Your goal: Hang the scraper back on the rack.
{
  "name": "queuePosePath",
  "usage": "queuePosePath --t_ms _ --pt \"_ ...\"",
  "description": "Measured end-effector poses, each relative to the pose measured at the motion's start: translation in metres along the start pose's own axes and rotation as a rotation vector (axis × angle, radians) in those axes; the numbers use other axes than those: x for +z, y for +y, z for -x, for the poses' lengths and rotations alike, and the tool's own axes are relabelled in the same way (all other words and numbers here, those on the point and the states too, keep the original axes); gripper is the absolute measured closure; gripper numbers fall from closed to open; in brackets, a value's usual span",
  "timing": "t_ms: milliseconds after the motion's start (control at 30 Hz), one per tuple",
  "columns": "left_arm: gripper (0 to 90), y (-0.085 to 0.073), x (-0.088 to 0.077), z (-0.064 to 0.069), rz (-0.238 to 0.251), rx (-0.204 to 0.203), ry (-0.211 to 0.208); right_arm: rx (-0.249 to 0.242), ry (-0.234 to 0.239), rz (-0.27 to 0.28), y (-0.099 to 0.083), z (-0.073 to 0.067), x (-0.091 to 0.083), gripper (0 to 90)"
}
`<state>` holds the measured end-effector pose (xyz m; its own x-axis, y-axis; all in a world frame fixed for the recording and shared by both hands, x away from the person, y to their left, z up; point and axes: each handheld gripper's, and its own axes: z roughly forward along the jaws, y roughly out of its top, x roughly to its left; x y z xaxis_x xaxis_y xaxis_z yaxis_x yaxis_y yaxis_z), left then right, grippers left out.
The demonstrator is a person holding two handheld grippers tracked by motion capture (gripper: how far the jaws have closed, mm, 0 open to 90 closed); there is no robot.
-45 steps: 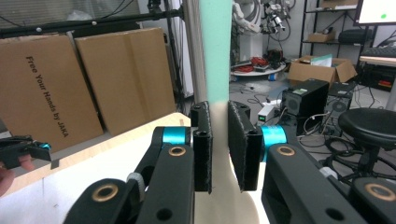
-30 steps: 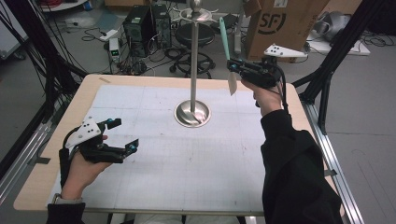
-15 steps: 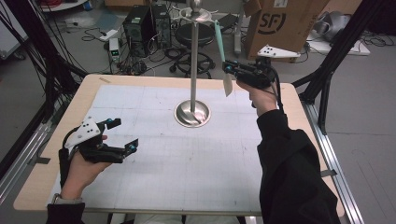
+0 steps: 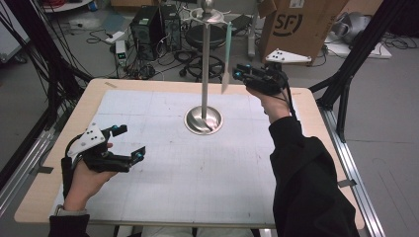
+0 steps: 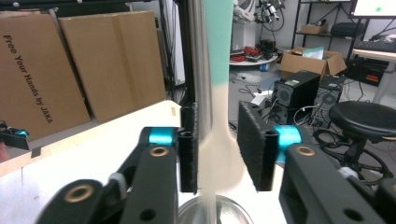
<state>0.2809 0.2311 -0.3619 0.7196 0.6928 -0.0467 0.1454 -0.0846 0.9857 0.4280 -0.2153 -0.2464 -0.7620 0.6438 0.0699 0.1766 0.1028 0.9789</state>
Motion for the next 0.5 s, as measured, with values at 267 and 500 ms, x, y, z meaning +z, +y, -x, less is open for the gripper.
queuePosePath --t_ms 267,500 --pt "1.7 0.000 0.004 -0.003 0.001 -0.008 -0.002 0.004 0.012 -0.013 -0.018 -0.004 -0.010 38.2" --pt "1.7 0.004 0.011 -0.006 0.017 -0.020 -0.003 -0.005 0.027 -0.069 -0.051 -0.012 -0.020 11.5"
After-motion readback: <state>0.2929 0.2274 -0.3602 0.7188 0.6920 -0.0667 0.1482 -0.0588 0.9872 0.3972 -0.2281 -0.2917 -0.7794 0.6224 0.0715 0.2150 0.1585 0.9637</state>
